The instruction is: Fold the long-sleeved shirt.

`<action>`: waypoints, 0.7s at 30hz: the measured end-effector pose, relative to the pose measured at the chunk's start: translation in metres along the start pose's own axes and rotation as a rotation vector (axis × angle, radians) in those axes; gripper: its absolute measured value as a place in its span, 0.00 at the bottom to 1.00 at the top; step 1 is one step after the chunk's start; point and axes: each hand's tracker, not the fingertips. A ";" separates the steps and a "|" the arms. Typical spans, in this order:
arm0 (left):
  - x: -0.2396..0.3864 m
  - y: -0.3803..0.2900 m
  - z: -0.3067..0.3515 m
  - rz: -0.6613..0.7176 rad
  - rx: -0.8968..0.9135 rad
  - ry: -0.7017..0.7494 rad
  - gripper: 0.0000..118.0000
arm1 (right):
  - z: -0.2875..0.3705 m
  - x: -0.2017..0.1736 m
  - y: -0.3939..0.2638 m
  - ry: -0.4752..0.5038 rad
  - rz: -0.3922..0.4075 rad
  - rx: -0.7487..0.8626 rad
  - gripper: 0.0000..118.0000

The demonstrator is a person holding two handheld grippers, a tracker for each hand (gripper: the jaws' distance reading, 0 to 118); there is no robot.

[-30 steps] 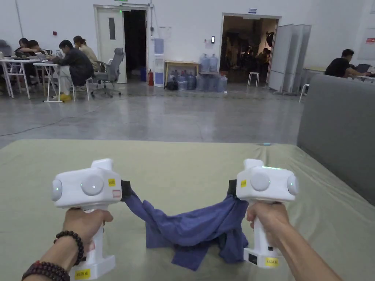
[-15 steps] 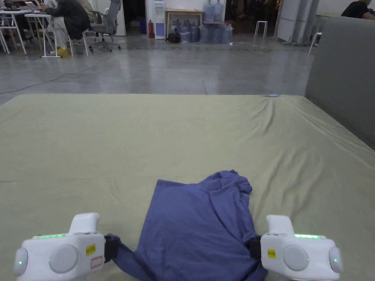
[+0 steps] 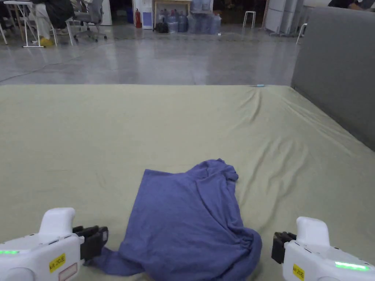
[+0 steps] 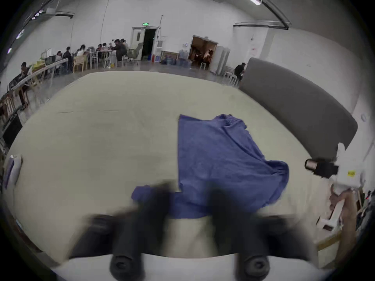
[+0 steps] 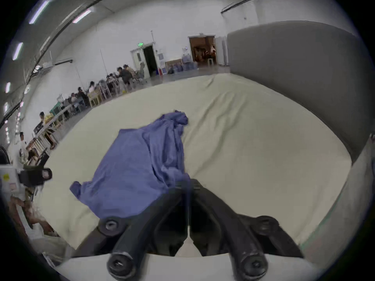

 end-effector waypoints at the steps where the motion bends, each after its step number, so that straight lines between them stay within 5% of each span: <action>1: -0.005 -0.004 -0.008 -0.004 -0.024 0.014 0.00 | 0.005 -0.004 -0.009 0.001 0.000 -0.006 0.00; 5: -0.001 0.003 -0.010 0.005 -0.016 -0.005 0.00 | -0.006 -0.002 0.000 0.024 0.039 -0.020 0.00; 6: 0.000 0.005 -0.010 -0.002 -0.013 -0.005 0.00 | -0.010 -0.002 0.003 0.035 0.052 -0.012 0.17; 7: 0.001 0.009 -0.011 -0.002 -0.010 -0.007 0.00 | -0.016 -0.004 0.006 0.045 0.063 -0.009 0.59; 8: 0.002 0.012 -0.011 -0.001 -0.002 -0.011 0.00 | -0.025 -0.006 0.010 0.044 0.065 -0.012 0.81; 9: 0.004 0.015 -0.011 0.002 0.005 -0.020 0.00 | -0.038 -0.009 0.012 0.033 0.070 -0.033 0.85; 13: 0.010 0.032 -0.025 0.053 -0.021 -0.035 0.00 | -0.081 -0.016 0.012 -0.020 0.149 -0.131 0.72; 14: 0.009 0.045 -0.029 -0.074 0.059 0.032 0.00 | -0.089 -0.017 0.010 -0.016 0.149 -0.149 0.69; 15: 0.011 0.051 -0.038 -0.053 0.039 0.039 0.00 | -0.099 -0.017 0.008 -0.016 0.150 -0.178 0.65; 18: 0.011 0.072 -0.078 -0.027 -0.002 0.036 0.00 | -0.114 -0.018 0.003 0.021 0.101 -0.238 0.06; 21: 0.017 0.094 -0.125 -0.051 -0.034 0.040 0.00 | -0.106 -0.021 0.000 0.009 0.131 -0.197 0.04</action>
